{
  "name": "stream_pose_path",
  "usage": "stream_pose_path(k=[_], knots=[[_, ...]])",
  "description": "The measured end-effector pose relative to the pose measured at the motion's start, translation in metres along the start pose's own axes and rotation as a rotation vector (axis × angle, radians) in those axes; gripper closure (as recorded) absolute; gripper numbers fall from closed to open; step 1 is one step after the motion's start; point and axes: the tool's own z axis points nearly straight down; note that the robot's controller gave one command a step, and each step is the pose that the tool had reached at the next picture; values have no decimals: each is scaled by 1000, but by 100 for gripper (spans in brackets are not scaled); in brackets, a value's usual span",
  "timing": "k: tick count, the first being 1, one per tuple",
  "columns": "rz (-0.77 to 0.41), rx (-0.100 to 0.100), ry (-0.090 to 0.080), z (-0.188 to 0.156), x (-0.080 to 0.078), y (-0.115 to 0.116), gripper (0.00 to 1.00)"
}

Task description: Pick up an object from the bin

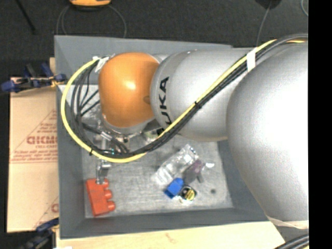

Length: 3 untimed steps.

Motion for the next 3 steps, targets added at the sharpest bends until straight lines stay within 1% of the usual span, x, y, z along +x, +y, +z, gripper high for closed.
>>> stream_pose_path(k=[1, 2, 3], knots=[[-370, 2, -12, -49, 11, -25, 0], [-591, 4, -2, 26, 41, -105, 0], [-616, 3, 1, 93, 66, -172, 0]])
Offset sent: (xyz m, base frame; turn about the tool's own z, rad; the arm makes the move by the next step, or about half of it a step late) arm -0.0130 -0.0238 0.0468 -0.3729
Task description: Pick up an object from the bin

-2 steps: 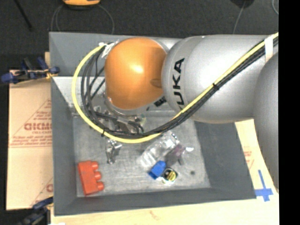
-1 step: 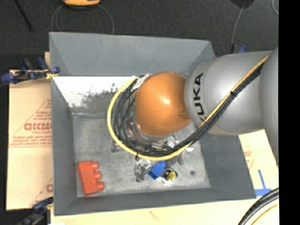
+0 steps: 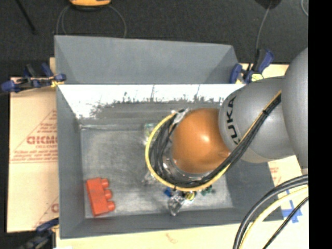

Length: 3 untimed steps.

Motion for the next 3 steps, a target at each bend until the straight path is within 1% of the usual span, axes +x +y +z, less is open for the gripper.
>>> stream_pose_path(k=[1, 2, 3], knots=[[-116, 5, -6, 8, 47, -77, 0], [-119, 3, -8, 7, 44, -74, 100], [-291, 11, -11, -135, 68, -122, 100]])
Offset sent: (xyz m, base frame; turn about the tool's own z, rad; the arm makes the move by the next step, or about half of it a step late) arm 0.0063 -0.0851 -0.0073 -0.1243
